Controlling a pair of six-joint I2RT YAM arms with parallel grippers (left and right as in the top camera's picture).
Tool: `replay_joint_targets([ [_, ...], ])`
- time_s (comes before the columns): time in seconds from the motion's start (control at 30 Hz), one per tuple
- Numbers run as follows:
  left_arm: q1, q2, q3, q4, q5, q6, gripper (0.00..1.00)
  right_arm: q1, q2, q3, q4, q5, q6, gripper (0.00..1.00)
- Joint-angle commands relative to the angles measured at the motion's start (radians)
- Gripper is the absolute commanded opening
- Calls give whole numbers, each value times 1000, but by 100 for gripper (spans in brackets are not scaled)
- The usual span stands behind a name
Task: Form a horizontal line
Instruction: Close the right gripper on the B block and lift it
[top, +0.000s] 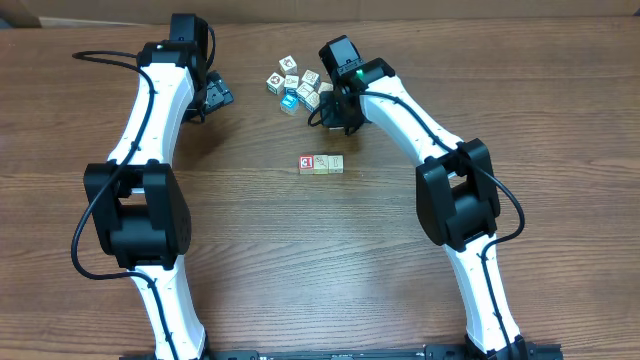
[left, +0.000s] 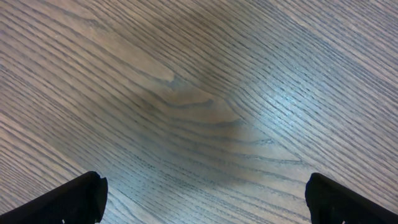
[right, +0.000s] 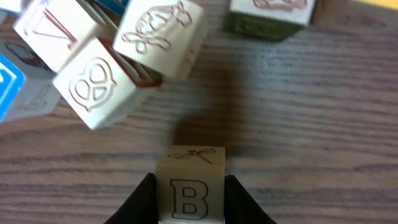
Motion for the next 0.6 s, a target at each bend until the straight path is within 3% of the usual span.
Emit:
replay_joint_targets([
  [0.0, -2, 18, 23, 2, 3, 5, 100, -9, -36, 11, -17, 10, 0, 24],
  [0.57, -2, 18, 23, 2, 3, 5, 100, -52, -37, 11, -192, 9, 135, 24],
])
